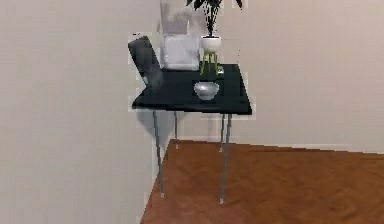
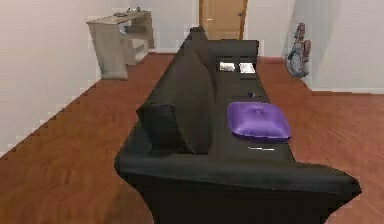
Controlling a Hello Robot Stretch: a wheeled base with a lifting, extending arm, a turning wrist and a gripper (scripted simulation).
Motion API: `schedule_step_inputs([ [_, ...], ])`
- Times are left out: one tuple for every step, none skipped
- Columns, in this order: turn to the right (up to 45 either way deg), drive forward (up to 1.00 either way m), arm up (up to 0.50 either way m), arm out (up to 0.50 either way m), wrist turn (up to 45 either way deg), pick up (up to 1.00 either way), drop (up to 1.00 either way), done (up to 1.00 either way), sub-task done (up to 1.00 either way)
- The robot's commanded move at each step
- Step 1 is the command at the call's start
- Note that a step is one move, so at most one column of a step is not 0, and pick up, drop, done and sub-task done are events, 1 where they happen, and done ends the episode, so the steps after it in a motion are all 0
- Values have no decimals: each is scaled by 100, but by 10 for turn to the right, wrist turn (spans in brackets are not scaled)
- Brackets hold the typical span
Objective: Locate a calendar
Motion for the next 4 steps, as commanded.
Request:
schedule_step_inputs([
  [420, 0, 0, 0, 0, 0, 0, 0, 0],
  [0, 95, 0, 0, 0, 0, 0, 0, 0],
  [450, 0, 0, 0, 0, 0, 0, 0, 0],
  [180, 0, 0, 0, 0, 0, 0, 0, 0],
])
